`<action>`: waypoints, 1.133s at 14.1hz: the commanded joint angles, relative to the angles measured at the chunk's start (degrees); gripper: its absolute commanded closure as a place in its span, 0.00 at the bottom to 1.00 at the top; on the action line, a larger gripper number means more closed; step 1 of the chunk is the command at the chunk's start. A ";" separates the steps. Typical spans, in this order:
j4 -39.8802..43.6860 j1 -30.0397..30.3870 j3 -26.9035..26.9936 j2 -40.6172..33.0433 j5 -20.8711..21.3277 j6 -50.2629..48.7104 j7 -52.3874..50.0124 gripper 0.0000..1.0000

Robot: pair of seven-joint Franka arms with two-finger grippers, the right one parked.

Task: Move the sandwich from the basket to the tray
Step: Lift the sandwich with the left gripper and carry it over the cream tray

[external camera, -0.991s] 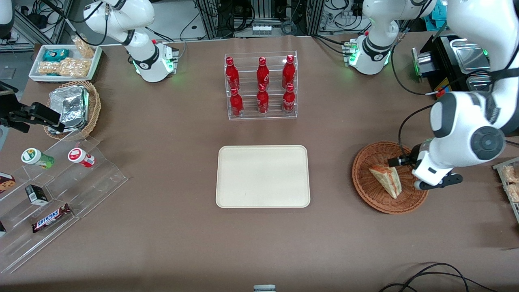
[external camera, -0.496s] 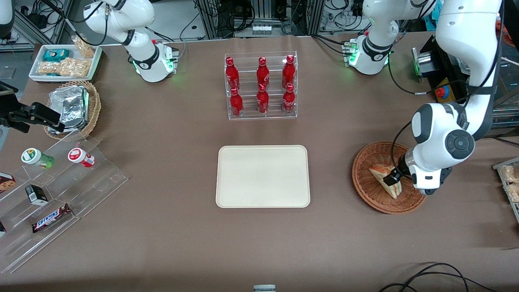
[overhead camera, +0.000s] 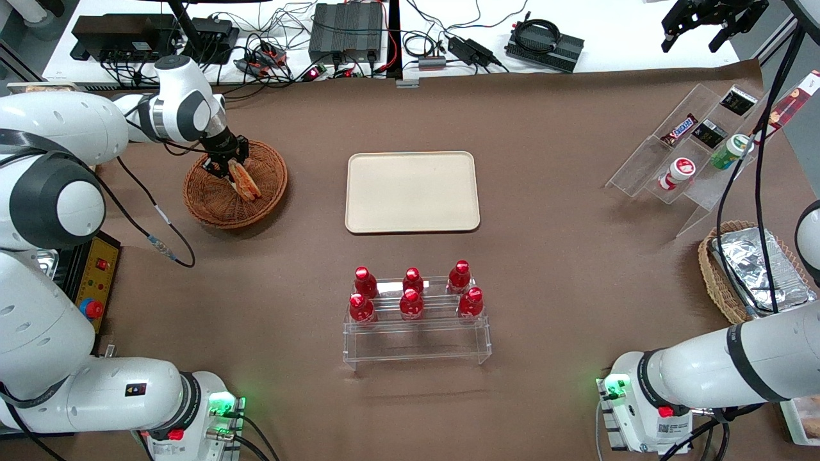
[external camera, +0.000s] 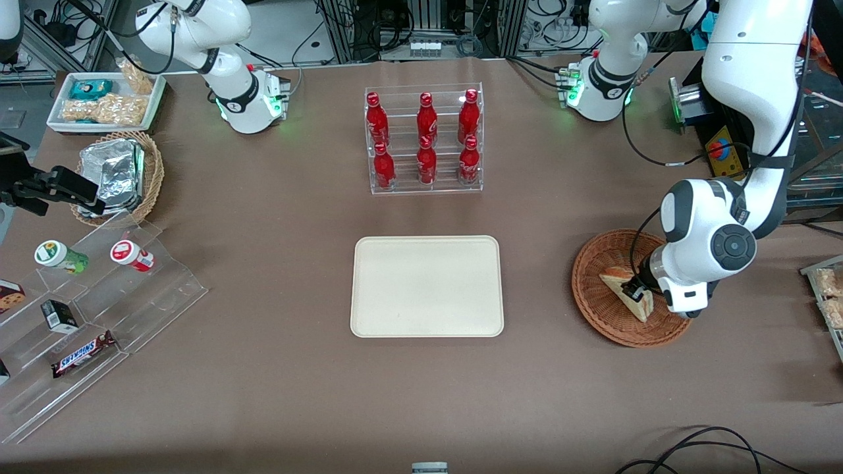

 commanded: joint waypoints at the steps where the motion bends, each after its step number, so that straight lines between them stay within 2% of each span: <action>1: 6.16 -1.45 0.01 -1.61 0.53 -10.38 -1.23 0.96; 2: 14.11 -3.98 -0.07 -1.01 0.45 -22.71 -0.79 0.98; 4: 16.65 -6.27 -0.25 -1.00 0.10 -26.08 -0.35 1.00; 7: 16.91 -13.64 -0.25 0.83 0.09 -21.63 2.62 0.99; 10: 18.22 -20.07 -0.25 4.08 -0.08 -14.77 10.89 0.99; 16: 29.21 -32.38 -0.25 15.07 -0.43 -7.82 8.01 1.00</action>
